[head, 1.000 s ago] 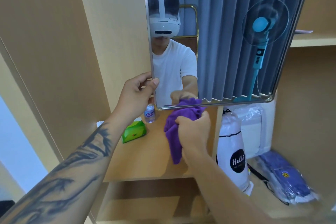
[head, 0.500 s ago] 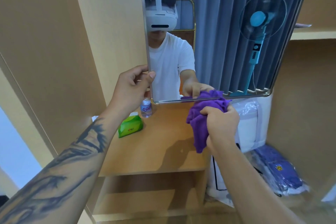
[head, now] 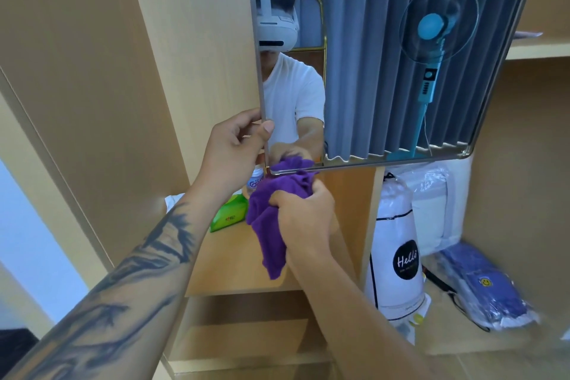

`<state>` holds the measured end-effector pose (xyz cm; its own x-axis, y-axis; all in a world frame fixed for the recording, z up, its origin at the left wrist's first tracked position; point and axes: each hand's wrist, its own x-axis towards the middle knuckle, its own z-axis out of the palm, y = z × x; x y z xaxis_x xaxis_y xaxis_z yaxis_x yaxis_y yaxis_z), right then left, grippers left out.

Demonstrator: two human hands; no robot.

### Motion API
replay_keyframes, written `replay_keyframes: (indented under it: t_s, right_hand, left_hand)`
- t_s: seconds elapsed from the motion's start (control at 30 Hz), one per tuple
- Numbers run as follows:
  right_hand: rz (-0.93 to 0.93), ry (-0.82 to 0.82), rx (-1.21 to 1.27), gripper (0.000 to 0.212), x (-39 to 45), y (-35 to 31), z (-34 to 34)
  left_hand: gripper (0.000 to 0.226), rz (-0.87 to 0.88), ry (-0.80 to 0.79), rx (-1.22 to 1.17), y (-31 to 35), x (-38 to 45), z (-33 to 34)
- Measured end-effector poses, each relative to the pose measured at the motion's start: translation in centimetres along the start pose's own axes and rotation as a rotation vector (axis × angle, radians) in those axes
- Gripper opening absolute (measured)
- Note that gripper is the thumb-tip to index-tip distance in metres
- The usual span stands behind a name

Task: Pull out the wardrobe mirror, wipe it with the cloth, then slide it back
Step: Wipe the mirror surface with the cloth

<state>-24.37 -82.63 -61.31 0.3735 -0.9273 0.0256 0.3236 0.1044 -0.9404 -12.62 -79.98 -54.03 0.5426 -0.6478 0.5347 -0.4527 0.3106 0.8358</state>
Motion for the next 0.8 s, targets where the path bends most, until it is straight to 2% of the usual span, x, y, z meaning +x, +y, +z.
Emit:
replay_keyframes:
  t_s: [0.1, 0.27, 0.37, 0.5, 0.67, 0.8]
  right_hand:
    - [-0.024, 0.045, 0.013, 0.04, 0.6, -0.7, -2.1]
    - [-0.146, 0.325, 0.034, 0.03, 2.7, -3.4, -7.7]
    - [-0.118, 0.33, 0.018, 0.023, 3.0, -4.6, -10.5]
    - [-0.049, 0.31, 0.134, 0.024, 3.3, -5.8, -13.1]
    - [-0.13, 0.515, 0.193, 0.027, 4.2, -8.0, -17.3]
    - [-0.193, 0.49, 0.199, 0.025, 4.3, -7.8, -16.1]
  left_hand:
    - [0.018, 0.013, -0.052, -0.005, 0.1, 0.0, -0.3]
    - [0.015, 0.026, -0.067, 0.033, 0.2, 0.0, -0.2]
    - [0.017, 0.02, -0.049, 0.04, -0.2, 0.3, 0.2]
    - [0.021, 0.043, -0.036, 0.061, -0.8, 1.0, 0.2]
    - [0.019, 0.063, -0.049, 0.064, -1.4, 1.3, 0.3]
    - [0.019, 0.072, -0.054, 0.063, -1.7, 1.5, 0.4]
